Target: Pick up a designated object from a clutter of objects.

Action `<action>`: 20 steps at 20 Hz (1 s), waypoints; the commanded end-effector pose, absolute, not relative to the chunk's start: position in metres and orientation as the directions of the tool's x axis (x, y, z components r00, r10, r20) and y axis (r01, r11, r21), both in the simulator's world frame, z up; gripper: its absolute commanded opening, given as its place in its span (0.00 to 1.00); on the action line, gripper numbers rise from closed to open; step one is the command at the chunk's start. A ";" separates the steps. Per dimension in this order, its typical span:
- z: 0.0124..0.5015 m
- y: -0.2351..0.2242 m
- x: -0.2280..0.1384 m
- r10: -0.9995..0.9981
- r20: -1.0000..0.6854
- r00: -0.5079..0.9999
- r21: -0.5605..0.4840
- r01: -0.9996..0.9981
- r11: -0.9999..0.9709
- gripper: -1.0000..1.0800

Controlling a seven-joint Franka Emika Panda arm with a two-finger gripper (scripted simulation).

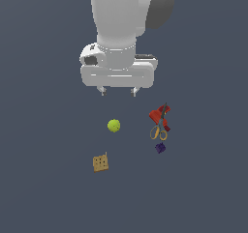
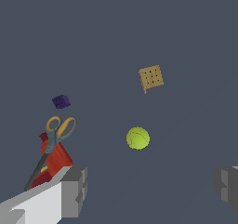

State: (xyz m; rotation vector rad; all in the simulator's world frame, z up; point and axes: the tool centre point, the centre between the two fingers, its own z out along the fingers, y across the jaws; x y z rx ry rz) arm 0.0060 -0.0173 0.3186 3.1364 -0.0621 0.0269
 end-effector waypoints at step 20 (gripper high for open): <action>0.318 0.007 0.007 -0.020 0.015 1.000 -0.023 -0.020 -1.000 0.96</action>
